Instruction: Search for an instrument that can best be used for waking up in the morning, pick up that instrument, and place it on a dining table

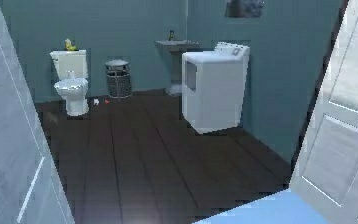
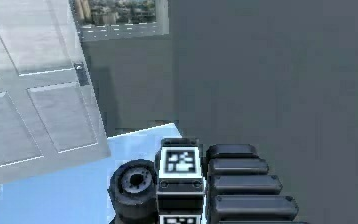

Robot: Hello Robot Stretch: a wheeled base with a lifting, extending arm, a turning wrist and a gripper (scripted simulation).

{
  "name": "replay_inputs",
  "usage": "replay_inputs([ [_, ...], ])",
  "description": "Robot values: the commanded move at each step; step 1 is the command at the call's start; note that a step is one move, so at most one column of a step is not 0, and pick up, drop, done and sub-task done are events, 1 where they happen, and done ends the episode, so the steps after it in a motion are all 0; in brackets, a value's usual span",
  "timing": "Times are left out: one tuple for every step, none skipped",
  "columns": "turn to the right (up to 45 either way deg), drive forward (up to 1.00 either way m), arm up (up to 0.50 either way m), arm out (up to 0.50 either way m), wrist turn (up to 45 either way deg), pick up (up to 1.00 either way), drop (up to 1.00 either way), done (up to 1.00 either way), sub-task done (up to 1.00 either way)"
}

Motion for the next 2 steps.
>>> replay_inputs([
  [-6.0, 0.00, 0.00, 0.00, 0.0, 0.00, 0.00, 0.00, 0.00],
  [0.0, 1.00, 0.00, 0.00, 0.0, 0.00, 0.00, 0.00, 0.00],
])
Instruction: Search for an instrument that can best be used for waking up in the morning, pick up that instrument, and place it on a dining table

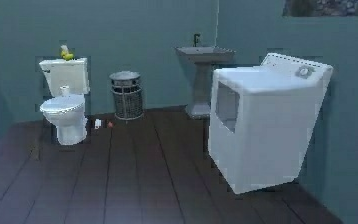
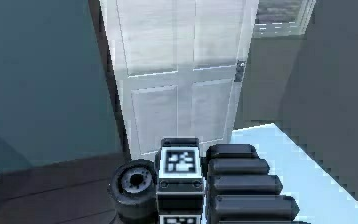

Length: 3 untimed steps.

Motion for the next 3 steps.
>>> replay_inputs([
  [-6.0, 0.00, 0.00, 0.00, 0.0, 0.00, 0.00, 0.00, 0.00],
  [0.0, 0.25, 0.00, 0.00, 0.0, 0.00, 0.00, 0.00, 0.00],
  [-45.0, 0.00, 0.00, 0.00, 0.0, 0.00, 0.00, 0.00, 0.00],
])
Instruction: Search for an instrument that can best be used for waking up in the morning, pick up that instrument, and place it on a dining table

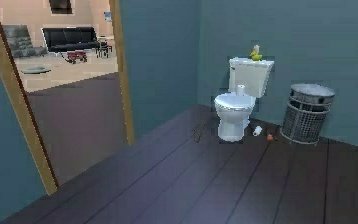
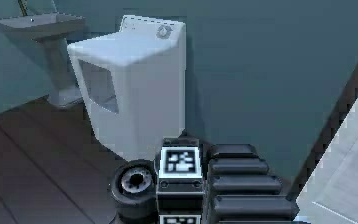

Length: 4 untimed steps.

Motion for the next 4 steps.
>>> replay_inputs([
  [-6.0, 0.00, 0.00, 0.00, 0.0, 0.00, 0.00, 0.00, 0.00],
  [0.0, 0.40, 0.00, 0.00, 0.0, 0.00, 0.00, 0.00, 0.00],
  [-21.0, 0.00, 0.00, 0.00, 0.0, 0.00, 0.00, 0.00, 0.00],
  [0.0, 1.00, 0.00, 0.00, 0.0, 0.00, 0.00, 0.00, 0.00],
])
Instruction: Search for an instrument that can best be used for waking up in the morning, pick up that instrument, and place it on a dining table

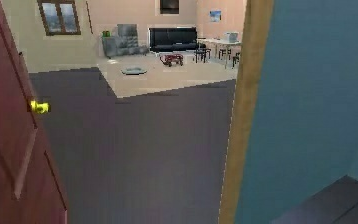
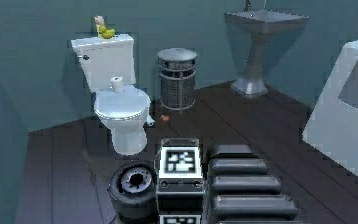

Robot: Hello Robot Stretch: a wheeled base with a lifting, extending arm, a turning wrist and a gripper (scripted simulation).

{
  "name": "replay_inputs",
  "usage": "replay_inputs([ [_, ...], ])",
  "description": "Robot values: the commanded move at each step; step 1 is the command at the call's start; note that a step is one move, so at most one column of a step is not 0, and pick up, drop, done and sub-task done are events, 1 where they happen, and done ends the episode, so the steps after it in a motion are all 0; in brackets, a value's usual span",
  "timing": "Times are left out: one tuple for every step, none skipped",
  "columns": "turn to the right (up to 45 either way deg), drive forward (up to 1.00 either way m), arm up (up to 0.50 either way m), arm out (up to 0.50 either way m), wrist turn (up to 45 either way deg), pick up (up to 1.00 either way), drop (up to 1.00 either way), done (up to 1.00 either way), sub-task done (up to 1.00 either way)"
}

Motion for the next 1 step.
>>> replay_inputs([
  [-3.0, 0.00, 0.00, 0.00, 0.0, 0.00, 0.00, 0.00, 0.00],
])
